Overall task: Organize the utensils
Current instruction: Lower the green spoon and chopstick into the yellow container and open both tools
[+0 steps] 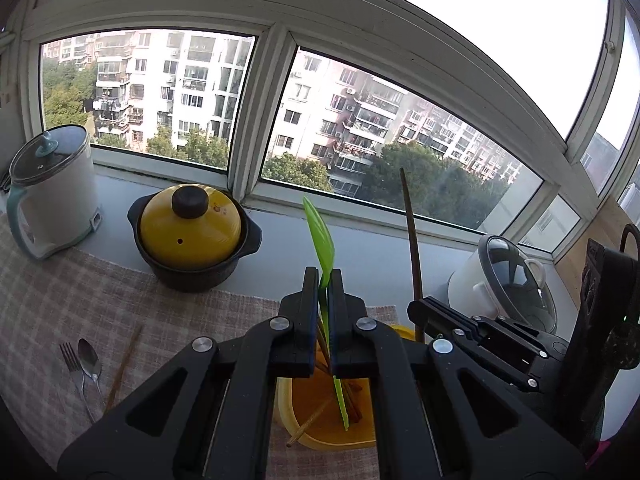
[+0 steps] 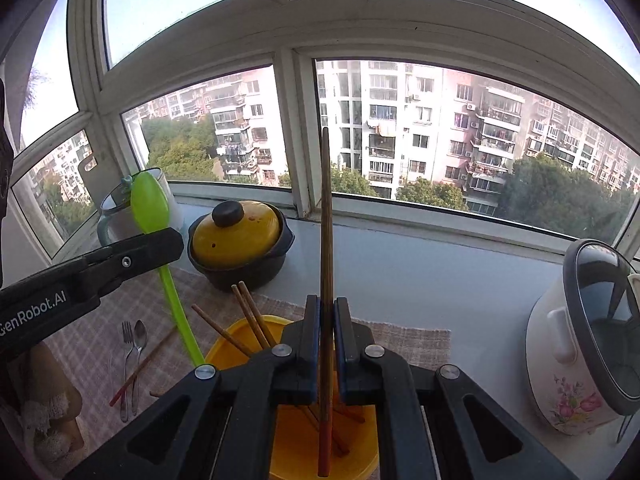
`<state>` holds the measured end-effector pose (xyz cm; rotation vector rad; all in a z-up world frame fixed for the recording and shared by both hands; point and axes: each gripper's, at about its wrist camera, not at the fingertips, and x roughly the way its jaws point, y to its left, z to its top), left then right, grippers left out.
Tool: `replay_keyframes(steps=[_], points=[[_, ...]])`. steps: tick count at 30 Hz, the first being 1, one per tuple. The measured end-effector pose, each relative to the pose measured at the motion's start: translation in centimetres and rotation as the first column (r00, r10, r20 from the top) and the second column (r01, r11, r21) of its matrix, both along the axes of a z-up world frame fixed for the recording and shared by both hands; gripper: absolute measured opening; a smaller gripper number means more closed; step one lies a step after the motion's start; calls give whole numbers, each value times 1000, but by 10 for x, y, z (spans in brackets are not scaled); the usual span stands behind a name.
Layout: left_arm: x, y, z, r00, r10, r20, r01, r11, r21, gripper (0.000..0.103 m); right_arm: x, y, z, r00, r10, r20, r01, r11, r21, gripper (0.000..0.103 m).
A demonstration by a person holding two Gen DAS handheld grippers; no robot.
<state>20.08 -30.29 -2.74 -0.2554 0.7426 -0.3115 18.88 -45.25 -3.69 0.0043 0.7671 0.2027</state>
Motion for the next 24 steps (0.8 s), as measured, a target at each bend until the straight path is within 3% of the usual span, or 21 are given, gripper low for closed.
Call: replay_keyframes(steps=[24], points=[[-5,-13,-22,999,-35,-23,36,998,45,2,8,-15,-28,997,0,-75,5,998,61,4]])
